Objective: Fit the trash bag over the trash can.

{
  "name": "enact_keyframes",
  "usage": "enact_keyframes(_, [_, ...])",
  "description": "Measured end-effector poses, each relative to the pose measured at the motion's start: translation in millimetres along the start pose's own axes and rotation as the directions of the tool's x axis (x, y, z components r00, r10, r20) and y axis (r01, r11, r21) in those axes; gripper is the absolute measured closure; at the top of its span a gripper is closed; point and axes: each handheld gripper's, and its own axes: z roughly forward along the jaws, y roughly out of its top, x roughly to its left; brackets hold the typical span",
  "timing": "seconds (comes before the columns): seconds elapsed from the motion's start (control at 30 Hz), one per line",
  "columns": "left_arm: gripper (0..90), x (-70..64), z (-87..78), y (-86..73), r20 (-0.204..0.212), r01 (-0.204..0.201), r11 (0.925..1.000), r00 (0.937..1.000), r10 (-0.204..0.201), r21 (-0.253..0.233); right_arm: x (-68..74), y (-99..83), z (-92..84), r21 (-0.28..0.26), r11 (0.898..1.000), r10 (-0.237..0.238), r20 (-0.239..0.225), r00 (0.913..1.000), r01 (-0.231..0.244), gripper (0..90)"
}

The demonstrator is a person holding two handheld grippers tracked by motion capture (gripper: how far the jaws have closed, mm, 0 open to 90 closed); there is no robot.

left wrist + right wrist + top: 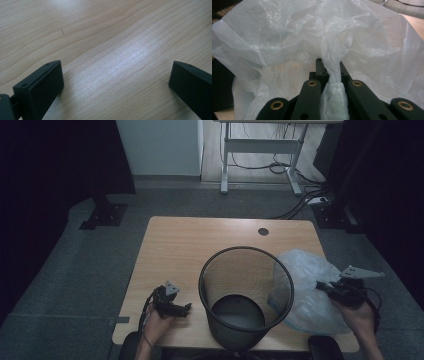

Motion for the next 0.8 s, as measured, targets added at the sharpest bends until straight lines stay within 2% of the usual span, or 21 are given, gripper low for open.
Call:
enact_keyframes(0.07, [0.0, 0.0, 0.0, 0.0, 0.0, 0.0, 1.0, 1.0, 0.0, 0.0, -0.1, 3.2, -3.7, -0.006, 1.0, 0.0, -0.003, 1.0, 0.0, 84.9])
enact_keyframes(0.5, [0.0, 0.0, 0.5, 0.4, 0.001, -0.001, 1.0, 1.0, 0.001, -0.001, -8.2, 45.9, -57.8, -0.087, 0.996, 0.004, -0.031, 0.9995, -0.007, 84.8])
enact_keyframes(0.8, [0.0, 0.2, 0.8, 0.7, 0.001, -0.002, 1.0, 1.0, 0.002, 0.0, -15.6, 64.4, -82.4, -0.114, 0.993, 0.011, -0.053, 0.9985, -0.017, 84.8])
